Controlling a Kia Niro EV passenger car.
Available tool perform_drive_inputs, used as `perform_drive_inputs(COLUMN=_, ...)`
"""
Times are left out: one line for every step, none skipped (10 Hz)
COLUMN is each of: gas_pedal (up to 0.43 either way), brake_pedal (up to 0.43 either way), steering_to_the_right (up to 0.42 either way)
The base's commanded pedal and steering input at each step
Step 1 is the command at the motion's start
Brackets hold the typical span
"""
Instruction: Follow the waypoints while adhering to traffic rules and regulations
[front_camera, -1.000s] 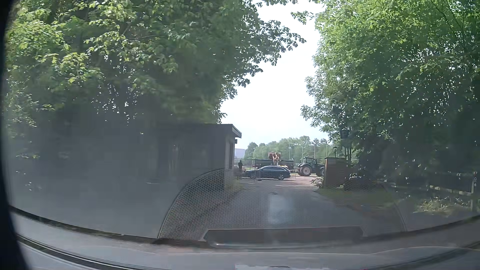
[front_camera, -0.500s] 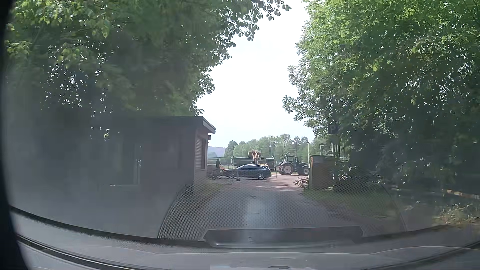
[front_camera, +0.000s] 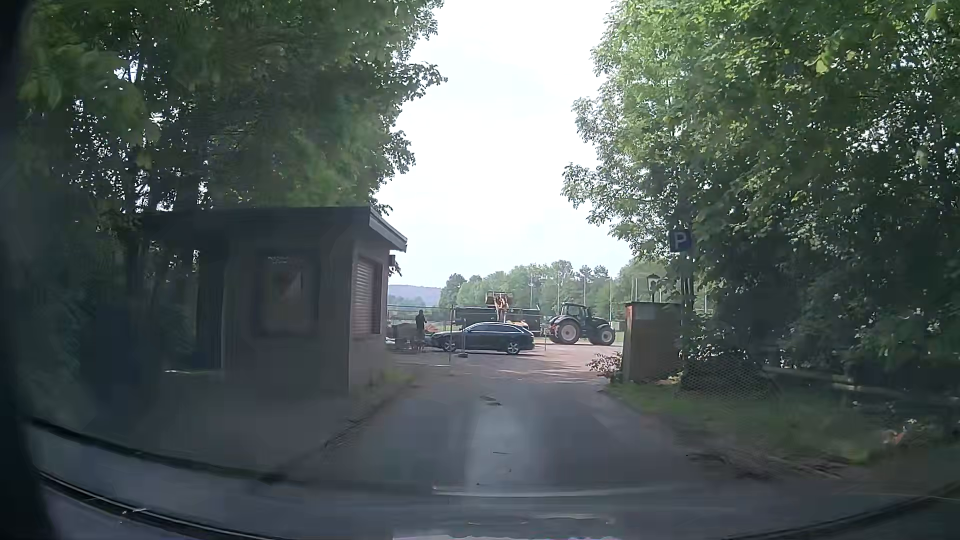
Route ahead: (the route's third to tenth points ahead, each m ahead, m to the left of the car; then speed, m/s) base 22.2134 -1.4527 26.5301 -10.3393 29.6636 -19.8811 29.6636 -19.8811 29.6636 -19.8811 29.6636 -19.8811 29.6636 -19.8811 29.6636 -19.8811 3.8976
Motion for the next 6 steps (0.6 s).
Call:
perform_drive_inputs(gas_pedal=0.008, brake_pedal=0.000, steering_to_the_right=0.003)
perform_drive_inputs(gas_pedal=0.000, brake_pedal=0.000, steering_to_the_right=-0.001)
perform_drive_inputs(gas_pedal=0.000, brake_pedal=0.000, steering_to_the_right=-0.004)
perform_drive_inputs(gas_pedal=0.000, brake_pedal=0.000, steering_to_the_right=-0.005)
perform_drive_inputs(gas_pedal=0.000, brake_pedal=0.000, steering_to_the_right=-0.005)
perform_drive_inputs(gas_pedal=0.000, brake_pedal=0.000, steering_to_the_right=-0.006)
